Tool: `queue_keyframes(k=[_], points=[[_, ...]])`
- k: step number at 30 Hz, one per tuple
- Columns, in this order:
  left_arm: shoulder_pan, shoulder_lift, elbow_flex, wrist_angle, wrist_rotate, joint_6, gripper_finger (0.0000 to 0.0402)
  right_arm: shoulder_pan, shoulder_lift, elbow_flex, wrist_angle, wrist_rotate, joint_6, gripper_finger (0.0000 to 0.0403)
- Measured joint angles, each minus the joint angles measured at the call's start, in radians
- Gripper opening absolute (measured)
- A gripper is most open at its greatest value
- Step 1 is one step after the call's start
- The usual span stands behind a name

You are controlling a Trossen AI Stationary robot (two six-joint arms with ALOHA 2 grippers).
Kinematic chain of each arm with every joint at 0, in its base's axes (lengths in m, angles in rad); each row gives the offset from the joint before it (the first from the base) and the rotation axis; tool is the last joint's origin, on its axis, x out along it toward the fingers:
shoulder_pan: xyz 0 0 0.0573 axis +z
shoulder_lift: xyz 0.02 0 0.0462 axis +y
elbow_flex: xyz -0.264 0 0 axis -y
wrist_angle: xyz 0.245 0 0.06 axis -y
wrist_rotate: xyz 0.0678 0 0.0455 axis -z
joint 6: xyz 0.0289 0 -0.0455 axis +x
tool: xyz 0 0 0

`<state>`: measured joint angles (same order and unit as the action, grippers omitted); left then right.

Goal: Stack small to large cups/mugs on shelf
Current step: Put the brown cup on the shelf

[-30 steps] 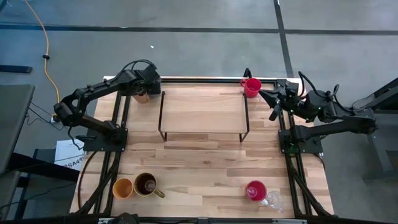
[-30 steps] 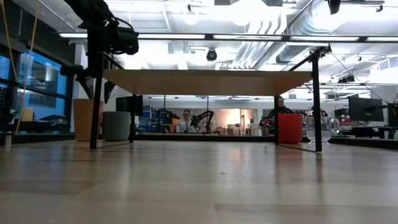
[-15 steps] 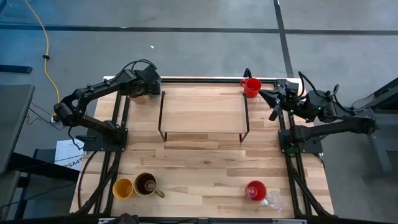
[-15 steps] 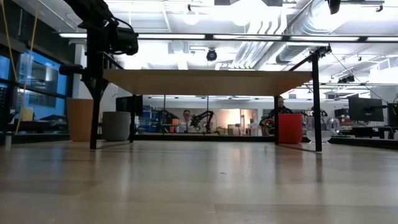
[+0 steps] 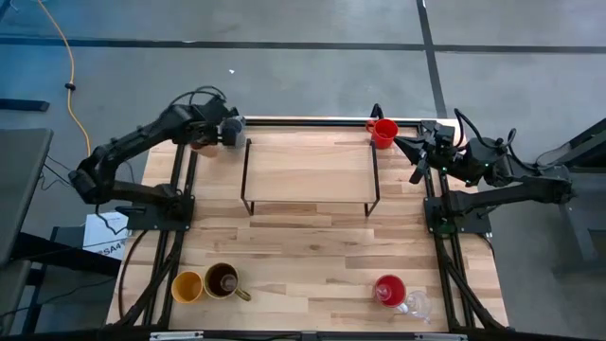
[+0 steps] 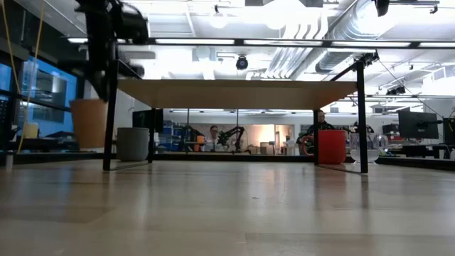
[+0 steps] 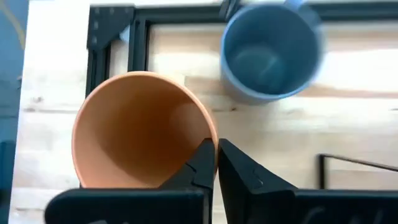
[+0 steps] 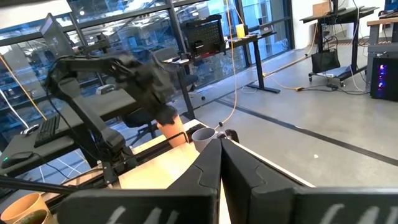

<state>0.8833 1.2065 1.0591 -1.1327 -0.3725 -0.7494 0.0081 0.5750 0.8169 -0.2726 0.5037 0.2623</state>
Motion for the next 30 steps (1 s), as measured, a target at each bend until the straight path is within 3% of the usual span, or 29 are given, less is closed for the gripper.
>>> queue_keyframes(k=[7, 16, 25, 30], points=[[-0.036, -0.068, 0.226, -0.070, 0.101, 0.077, 0.0002, 0.000, 0.000, 0.000, 0.000, 0.001, 0.003, 0.0000], [-0.234, -0.021, 0.635, -0.193, -0.054, 0.100, 0.0000, 0.000, 0.001, 0.000, 0.000, 0.002, 0.026, 0.0000], [-0.465, 0.199, 0.872, -0.208, 0.098, 0.219, 0.0000, 0.000, 0.002, 0.000, 0.000, 0.002, 0.035, 0.0000], [-0.577, 0.359, 1.043, -0.373, 0.096, 0.300, 0.0000, 0.000, 0.002, 0.000, 0.000, 0.002, 0.031, 0.0000]])
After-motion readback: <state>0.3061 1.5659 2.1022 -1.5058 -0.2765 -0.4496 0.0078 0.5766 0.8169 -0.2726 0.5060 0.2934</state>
